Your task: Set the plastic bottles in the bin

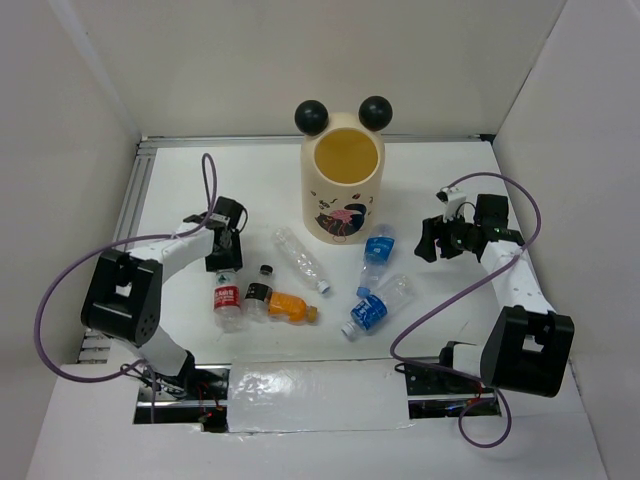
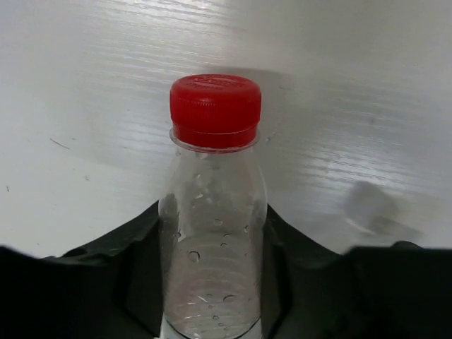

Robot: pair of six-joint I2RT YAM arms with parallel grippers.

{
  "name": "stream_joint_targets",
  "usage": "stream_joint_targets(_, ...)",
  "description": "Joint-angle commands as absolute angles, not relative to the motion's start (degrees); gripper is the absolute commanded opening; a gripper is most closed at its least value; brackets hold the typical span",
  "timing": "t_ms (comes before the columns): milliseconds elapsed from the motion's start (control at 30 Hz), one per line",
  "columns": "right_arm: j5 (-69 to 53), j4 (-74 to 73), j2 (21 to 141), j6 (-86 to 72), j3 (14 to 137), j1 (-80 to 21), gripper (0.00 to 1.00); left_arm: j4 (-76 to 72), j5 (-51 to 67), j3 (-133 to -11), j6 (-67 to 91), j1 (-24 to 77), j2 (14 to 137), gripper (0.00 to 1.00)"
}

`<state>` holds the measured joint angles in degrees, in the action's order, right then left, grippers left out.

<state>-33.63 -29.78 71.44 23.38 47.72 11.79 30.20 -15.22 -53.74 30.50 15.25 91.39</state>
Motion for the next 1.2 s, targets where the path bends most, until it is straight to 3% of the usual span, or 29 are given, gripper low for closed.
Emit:
stream_joint_targets(0, -34.01, -31.02, 70.22, 24.79, 49.13, 11.95, 0.78, 31.72, -15.21, -58.17, 30.23, 16.08, 87.99, 0.45)
stream_joint_targets(100, -35.41, -32.07, 70.22, 26.98, 49.66, 11.95, 0.69, 36.20, -15.82, -65.00, 30.23, 19.06, 82.03, 0.31)
stream_joint_targets(200, -35.94, -32.08, 70.22, 27.69, 49.66, 11.95, 0.49, 39.55, -14.51, -75.44, 28.31, 23.28, 78.41, 0.23)
stream_joint_targets(300, -35.95, -31.55, 70.22, 27.69, 49.66, 11.95, 0.47, 38.59, -9.34, -83.91, 22.61, 28.64, 75.51, 0.18)
stream_joint_targets(400, -35.95, -31.55, 71.37, 27.69, 50.19, 11.95, 0.47, 26.76, -1.07, -89.99, 16.46, 34.26, 73.04, 0.15)
stream_joint_targets(500, -35.95, -31.55, 72.50, 27.69, 50.71, 11.34, 0.47, 6.12, 0.17, -87.30, 9.80, 40.14, 73.04, 0.02)
stream_joint_targets(567, -35.42, -31.55, 72.51, 28.21, 51.23, 10.73, 0.47, -13.03, -0.61, -83.95, 4.17, 43.40, 74.34, 0.00)
stream_joint_targets(633, -34.72, -32.16, 72.51, 28.21, 51.24, 10.72, 0.46, -23.15, -2.09, -83.58, 0.81, 43.95, 77.68, 0.00)
stream_joint_targets(900, -33.66, -32.70, 69.61, 30.67, 50.71, 9.67, 0.46, -37.25, -10.36, -92.72, -5.52, 45.18, 92.71, 0.00)
stream_joint_targets(1033, -34.80, -33.22, 68.55, 32.86, 50.10, 9.67, 0.57, -40.23, -16.07, -95.19, -8.43, 45.79, 98.08, 0.10)
stream_joint_targets(1167, -35.60, -32.52, 66.36, 33.40, 48.08, 9.14, 0.58, -41.65, -16.87, -95.19, -7.91, 45.79, 99.49, 0.16)
